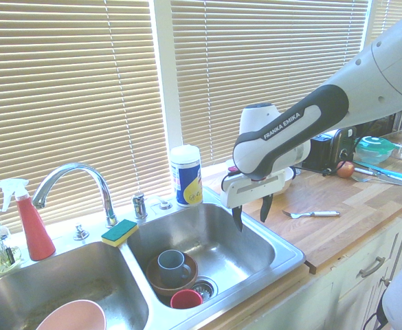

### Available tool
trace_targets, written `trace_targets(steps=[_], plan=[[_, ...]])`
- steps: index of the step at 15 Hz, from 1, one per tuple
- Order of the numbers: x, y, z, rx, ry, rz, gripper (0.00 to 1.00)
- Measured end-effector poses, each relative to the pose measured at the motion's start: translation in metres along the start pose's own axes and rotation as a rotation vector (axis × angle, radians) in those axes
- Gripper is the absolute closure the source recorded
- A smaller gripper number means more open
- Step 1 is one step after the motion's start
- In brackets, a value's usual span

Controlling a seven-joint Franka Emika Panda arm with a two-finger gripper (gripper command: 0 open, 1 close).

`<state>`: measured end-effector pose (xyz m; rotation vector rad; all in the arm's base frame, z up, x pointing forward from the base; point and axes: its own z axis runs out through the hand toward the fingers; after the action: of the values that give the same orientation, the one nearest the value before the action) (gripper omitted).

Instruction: Put the fork into the sink

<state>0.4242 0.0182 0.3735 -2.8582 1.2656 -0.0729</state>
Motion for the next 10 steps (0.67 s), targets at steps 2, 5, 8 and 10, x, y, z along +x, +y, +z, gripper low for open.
trace_targets(steps=[2, 5, 8, 10], plan=[[0.0, 0.0, 0.0, 0.0, 0.001, -0.016, 0.0], [0.016, 0.009, -0.013, 0.006, -0.015, -0.192, 0.0], [0.049, 0.045, -0.031, -0.007, -0.033, -0.377, 0.0], [0.069, 0.082, -0.037, -0.036, -0.05, -0.503, 0.0]])
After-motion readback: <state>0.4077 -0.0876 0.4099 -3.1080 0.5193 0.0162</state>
